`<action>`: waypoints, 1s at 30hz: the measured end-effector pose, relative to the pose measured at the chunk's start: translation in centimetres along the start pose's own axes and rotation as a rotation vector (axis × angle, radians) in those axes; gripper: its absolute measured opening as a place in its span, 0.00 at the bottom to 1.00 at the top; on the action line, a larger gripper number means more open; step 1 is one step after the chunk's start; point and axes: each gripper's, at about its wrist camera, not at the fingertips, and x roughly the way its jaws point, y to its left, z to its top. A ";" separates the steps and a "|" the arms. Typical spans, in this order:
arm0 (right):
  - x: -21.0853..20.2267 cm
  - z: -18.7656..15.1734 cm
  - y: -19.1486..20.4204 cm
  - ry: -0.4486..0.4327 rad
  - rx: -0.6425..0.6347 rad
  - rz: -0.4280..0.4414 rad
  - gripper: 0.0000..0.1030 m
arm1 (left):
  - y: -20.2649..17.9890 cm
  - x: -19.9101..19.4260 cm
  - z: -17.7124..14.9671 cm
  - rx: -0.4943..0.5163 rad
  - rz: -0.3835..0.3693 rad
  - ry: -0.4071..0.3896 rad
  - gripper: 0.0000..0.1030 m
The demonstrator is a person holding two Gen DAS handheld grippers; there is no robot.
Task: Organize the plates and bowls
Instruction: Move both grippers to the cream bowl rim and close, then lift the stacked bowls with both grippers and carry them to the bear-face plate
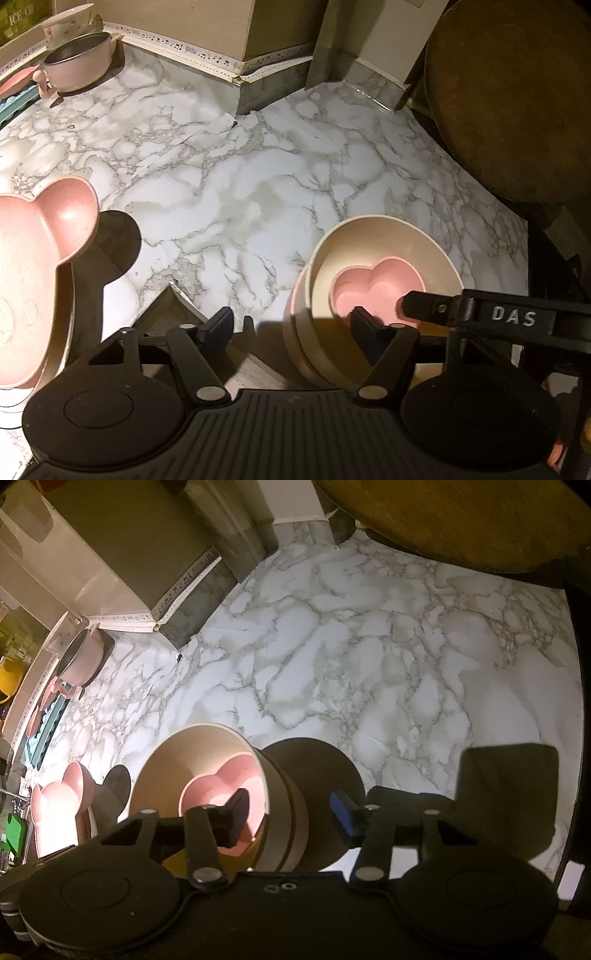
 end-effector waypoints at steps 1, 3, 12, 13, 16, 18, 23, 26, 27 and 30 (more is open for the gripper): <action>0.1 0.0 0.0 0.005 0.000 0.004 0.42 | -0.1 0.0 0.0 0.000 -0.004 0.003 0.55; 0.3 -0.2 0.0 0.013 -0.001 0.008 0.37 | -0.3 0.0 -0.1 -0.001 -0.007 0.004 0.49; 0.4 -0.4 0.4 0.026 -0.021 0.021 0.28 | -0.9 -0.2 -0.2 -0.011 -0.025 0.014 0.31; 0.4 -0.4 0.4 0.029 -0.023 0.022 0.27 | -1.0 -0.2 -0.2 -0.008 -0.020 0.015 0.30; 0.6 -0.4 0.6 0.035 -0.032 0.017 0.26 | -1.0 -0.1 -0.2 -0.007 -0.016 0.016 0.30; 0.5 -0.4 0.7 0.035 -0.041 0.012 0.26 | -1.0 -0.1 -0.2 -0.010 -0.018 0.014 0.30; 0.5 -0.7 0.7 0.023 -0.050 0.006 0.24 | -0.8 -0.3 -0.1 -0.022 -0.021 0.014 0.30; 0.4 -0.7 0.7 0.028 -0.051 0.009 0.23 | -0.6 -0.5 0.0 -0.029 -0.024 0.009 0.30; 0.3 -0.7 0.8 0.025 -0.053 0.009 0.23 | -0.6 -0.6 0.0 -0.030 -0.025 0.005 0.30; -0.1 -0.6 0.9 0.012 -0.055 0.012 0.23 | -0.6 -1.0 0.2 -0.036 -0.031 -0.005 0.30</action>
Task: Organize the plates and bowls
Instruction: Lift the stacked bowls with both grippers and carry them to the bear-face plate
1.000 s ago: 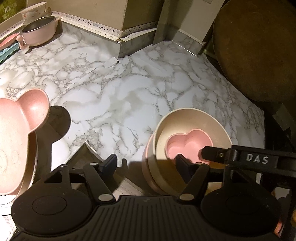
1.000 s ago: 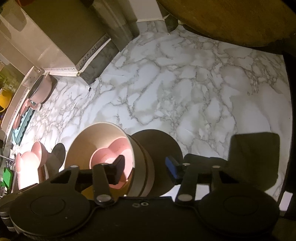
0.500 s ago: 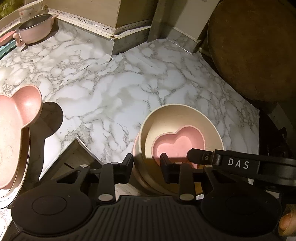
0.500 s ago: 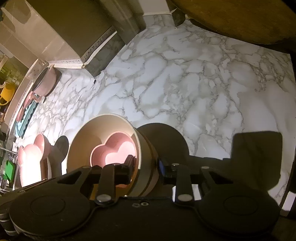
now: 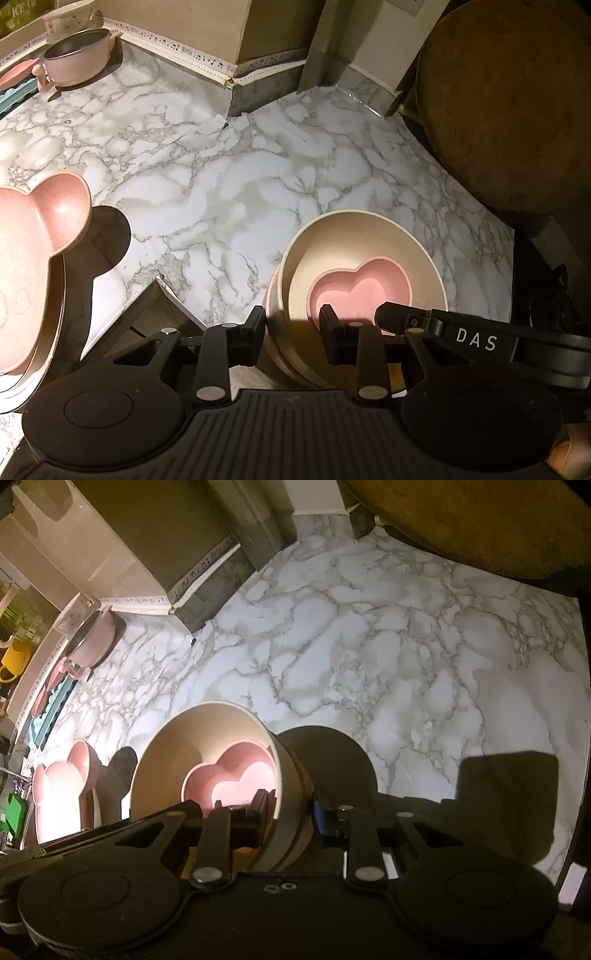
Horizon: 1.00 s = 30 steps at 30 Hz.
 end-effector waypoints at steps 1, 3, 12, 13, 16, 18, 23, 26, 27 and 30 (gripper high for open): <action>-0.2 0.1 0.1 -0.005 -0.003 0.000 0.23 | 0.1 -0.1 0.1 -0.005 -0.002 -0.002 0.30; -0.4 0.3 0.3 -0.012 -0.007 0.002 0.23 | 0.2 -0.5 0.1 -0.012 -0.004 -0.011 0.30; -1.5 1.0 2.4 -0.036 -0.044 0.014 0.21 | 1.2 -3.2 1.1 -0.034 0.008 -0.073 0.30; -1.6 1.1 2.7 -0.039 -0.048 0.016 0.21 | 1.4 -3.6 1.2 -0.034 0.010 -0.080 0.30; -1.9 1.4 3.8 -0.048 -0.063 0.025 0.21 | 2.3 -4.5 1.5 -0.045 0.017 -0.096 0.30; -2.1 1.6 4.8 -0.052 -0.075 0.032 0.21 | 3.0 -5.1 1.6 -0.052 0.022 -0.108 0.30; -2.1 1.9 7.5 -0.057 -0.122 0.050 0.21 | 5.4 -6.8 2.1 -0.080 0.035 -0.141 0.30; -1.8 2.0 9.3 -0.053 -0.147 0.066 0.20 | 7.0 -7.8 2.4 -0.099 0.046 -0.158 0.30; -1.7 2.1 10.0 -0.052 -0.158 0.070 0.20 | 7.6 -8.2 2.5 -0.106 0.050 -0.162 0.30; -1.4 2.2 12.0 -0.048 -0.185 0.084 0.20 | 9.4 -9.0 2.7 -0.127 0.065 -0.174 0.30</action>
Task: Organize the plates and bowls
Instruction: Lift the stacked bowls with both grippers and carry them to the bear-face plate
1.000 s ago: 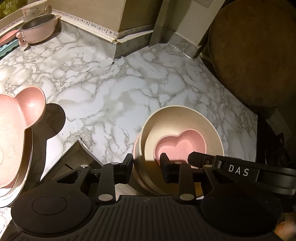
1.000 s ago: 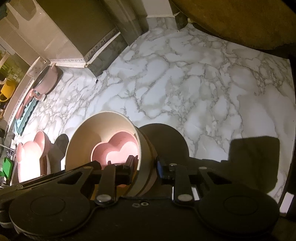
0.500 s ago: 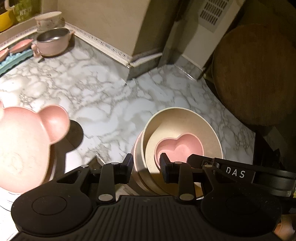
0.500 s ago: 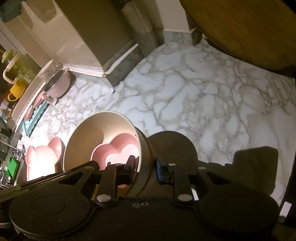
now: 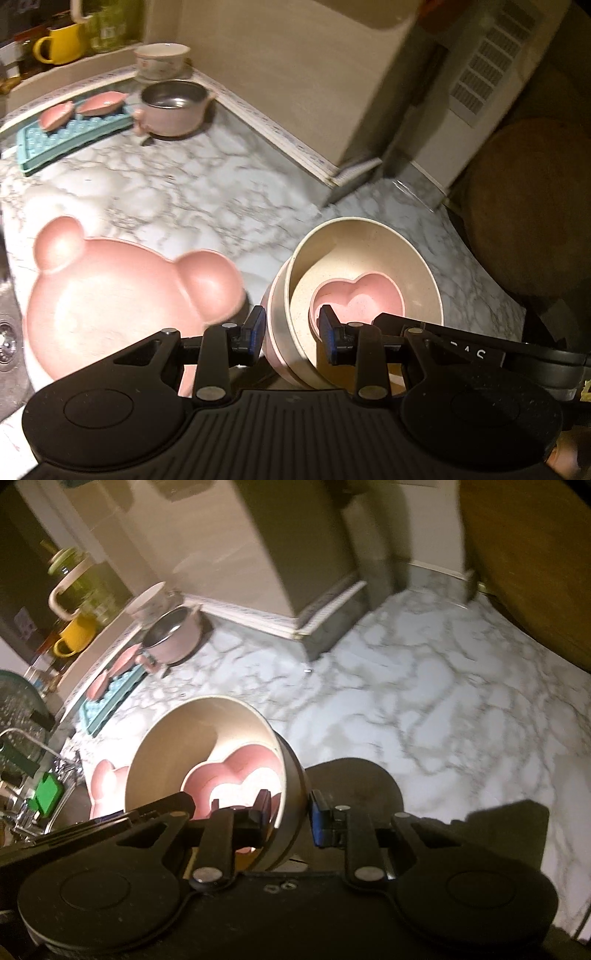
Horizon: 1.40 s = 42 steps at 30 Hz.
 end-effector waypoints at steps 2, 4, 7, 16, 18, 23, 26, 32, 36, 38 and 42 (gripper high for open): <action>0.5 0.3 1.3 0.003 -0.019 0.010 0.20 | 1.2 -0.4 0.3 -0.014 0.011 -0.006 0.30; 0.9 0.5 2.6 0.007 -0.036 0.021 0.20 | 2.6 -0.8 0.5 -0.028 0.021 -0.011 0.30; 1.6 0.8 4.7 0.014 -0.062 0.039 0.20 | 4.5 -1.3 0.8 -0.050 0.034 -0.014 0.30; 4.1 1.0 10.1 0.049 -0.121 0.078 0.20 | 9.8 -2.1 1.3 -0.099 0.077 -0.014 0.30; 4.7 1.0 11.1 0.059 -0.131 0.083 0.20 | 10.8 -2.1 1.3 -0.109 0.083 -0.010 0.30; 6.2 0.7 12.9 0.085 -0.149 0.086 0.20 | 12.9 -1.7 1.2 -0.130 0.098 0.004 0.30; 7.2 0.4 13.8 0.106 -0.156 0.083 0.20 | 14.0 -1.3 1.0 -0.138 0.105 0.018 0.29; 8.9 -0.2 15.0 0.147 -0.168 0.072 0.19 | 15.2 -0.5 0.7 -0.150 0.116 0.048 0.29; 9.6 -0.3 15.3 0.165 -0.168 0.066 0.19 | 15.8 0.0 0.8 -0.151 0.118 0.072 0.29; 9.9 -0.3 15.3 0.176 -0.166 0.063 0.19 | 15.9 0.1 0.8 -0.150 0.121 0.084 0.30; 10.2 -0.3 15.4 0.190 -0.162 0.061 0.20 | 16.1 0.4 0.8 -0.147 0.126 0.095 0.30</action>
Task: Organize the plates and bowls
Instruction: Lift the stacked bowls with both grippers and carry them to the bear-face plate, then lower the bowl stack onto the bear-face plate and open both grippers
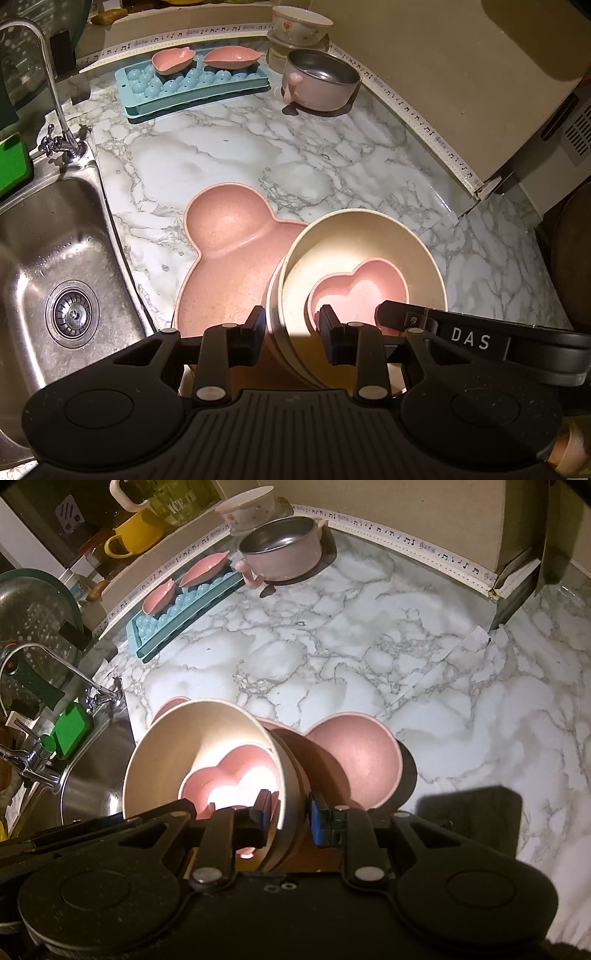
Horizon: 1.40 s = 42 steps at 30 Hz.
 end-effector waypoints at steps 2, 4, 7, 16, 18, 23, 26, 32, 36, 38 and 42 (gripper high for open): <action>0.0 0.1 0.0 0.003 0.001 0.002 0.20 | 0.0 0.1 0.0 0.000 0.002 0.002 0.30; 0.0 0.2 0.0 0.006 0.004 0.008 0.23 | 0.1 0.2 0.0 0.001 0.006 0.003 0.30; 0.0 0.3 0.0 0.013 0.007 0.030 0.28 | 0.2 0.3 0.1 0.004 0.006 0.001 0.30; -1.1 0.1 0.0 -0.015 -0.007 0.042 0.41 | 0.3 -0.6 -0.3 0.012 0.029 -0.046 0.30; -1.6 0.0 -0.2 -0.026 -0.011 0.047 0.42 | 0.3 -1.0 -0.4 0.006 0.032 -0.056 0.31; -2.8 -0.4 -0.4 -0.054 -0.029 0.058 0.51 | -0.4 -2.2 -0.9 0.031 0.064 -0.111 0.63; -3.3 -0.7 -0.4 -0.065 -0.038 0.056 0.52 | -0.6 -2.5 -1.2 0.036 0.060 -0.119 0.63; -4.1 -1.4 -1.2 -0.082 -0.036 0.062 0.59 | -0.8 -3.4 -2.2 0.064 0.058 -0.158 0.63; -5.0 -2.0 -1.3 -0.098 -0.061 0.080 0.63 | -1.1 -4.2 -3.0 0.089 0.054 -0.192 0.63; -5.7 -2.4 -1.1 -0.113 -0.080 0.094 0.69 | -1.3 -4.7 -3.5 0.111 0.056 -0.213 0.64; -7.0 -3.2 -0.8 -0.166 -0.133 0.114 0.79 | -1.6 -5.7 -4.5 0.144 0.064 -0.263 0.69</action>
